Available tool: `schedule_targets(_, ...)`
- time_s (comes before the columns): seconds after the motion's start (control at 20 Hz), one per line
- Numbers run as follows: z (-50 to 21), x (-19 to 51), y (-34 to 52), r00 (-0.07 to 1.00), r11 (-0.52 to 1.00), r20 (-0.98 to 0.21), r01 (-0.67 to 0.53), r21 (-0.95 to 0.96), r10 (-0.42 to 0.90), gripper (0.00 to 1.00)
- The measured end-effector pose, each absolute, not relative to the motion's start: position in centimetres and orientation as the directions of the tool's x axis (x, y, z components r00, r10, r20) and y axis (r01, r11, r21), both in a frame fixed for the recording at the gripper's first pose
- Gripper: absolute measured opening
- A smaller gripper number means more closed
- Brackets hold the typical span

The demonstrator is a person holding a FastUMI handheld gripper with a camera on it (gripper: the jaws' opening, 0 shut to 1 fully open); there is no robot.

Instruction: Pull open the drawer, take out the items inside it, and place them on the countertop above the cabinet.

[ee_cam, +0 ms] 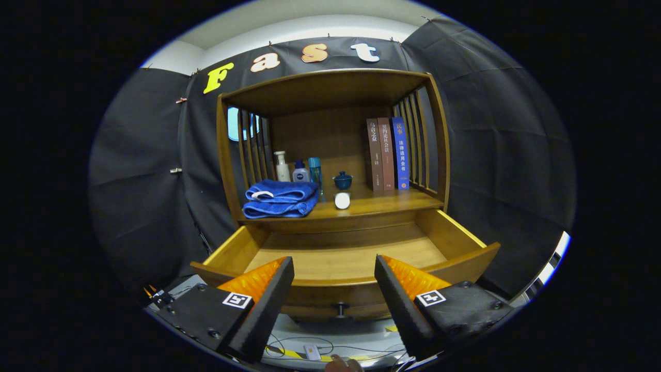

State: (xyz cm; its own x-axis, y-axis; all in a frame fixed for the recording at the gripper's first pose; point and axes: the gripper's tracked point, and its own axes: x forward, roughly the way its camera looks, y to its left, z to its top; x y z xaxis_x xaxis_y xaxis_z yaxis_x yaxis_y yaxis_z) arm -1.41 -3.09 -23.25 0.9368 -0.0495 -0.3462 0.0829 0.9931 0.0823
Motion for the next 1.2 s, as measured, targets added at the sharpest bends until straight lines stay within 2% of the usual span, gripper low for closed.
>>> schedule_targets(0.75, -31.2, -0.8, -3.4, 0.902, 0.994, -0.424, 0.107, 0.035, -0.082, 1.0)
schedule_targets(1.2, -31.1, 0.3, -3.2, 0.908, 0.99, -0.411, 0.122, 0.067, -0.084, 1.0)
